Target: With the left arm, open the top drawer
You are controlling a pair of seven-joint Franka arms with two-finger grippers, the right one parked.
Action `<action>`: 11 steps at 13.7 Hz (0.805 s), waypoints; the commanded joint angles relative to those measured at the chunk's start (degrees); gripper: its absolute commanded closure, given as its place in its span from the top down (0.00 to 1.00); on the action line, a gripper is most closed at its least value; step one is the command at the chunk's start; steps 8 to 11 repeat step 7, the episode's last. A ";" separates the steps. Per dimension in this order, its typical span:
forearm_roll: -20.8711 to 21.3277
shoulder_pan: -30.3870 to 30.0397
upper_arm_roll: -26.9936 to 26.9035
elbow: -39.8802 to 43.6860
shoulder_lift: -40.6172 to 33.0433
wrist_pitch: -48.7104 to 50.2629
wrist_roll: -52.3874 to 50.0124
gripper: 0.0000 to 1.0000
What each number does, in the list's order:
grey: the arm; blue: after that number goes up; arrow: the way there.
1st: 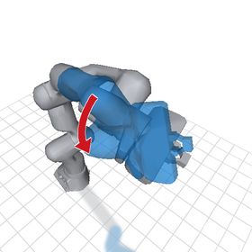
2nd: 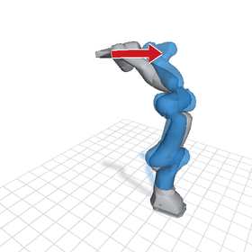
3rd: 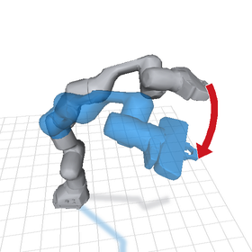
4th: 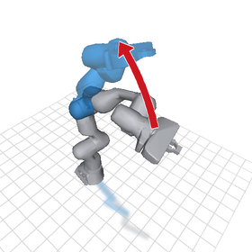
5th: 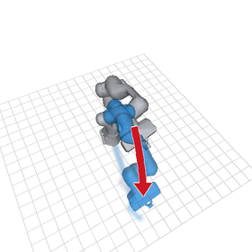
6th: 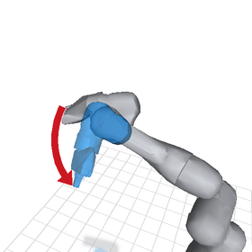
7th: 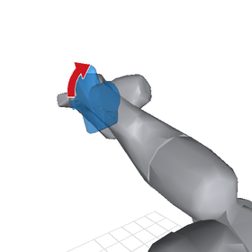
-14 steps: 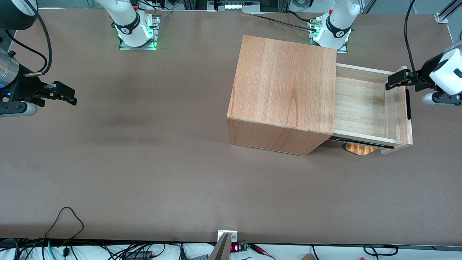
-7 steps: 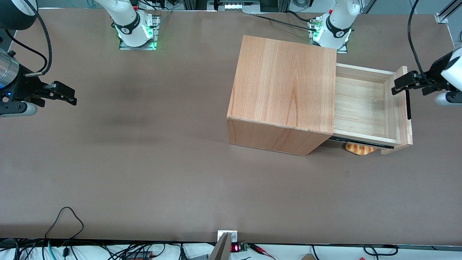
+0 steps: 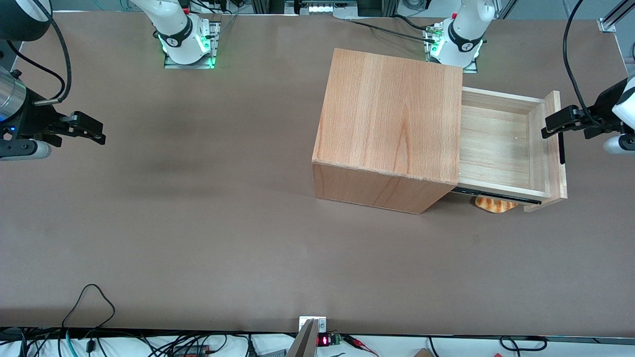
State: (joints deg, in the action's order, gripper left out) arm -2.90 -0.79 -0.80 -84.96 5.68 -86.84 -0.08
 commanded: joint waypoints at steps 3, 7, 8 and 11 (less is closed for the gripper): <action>1.67 0.43 0.19 1.64 0.65 -0.88 -0.54 1.00; 2.64 0.43 0.19 1.64 0.65 -0.88 -0.36 1.00; 2.64 0.43 0.19 1.64 0.65 -0.88 -0.36 1.00; 2.64 0.43 0.19 1.64 0.65 -0.88 -0.36 1.00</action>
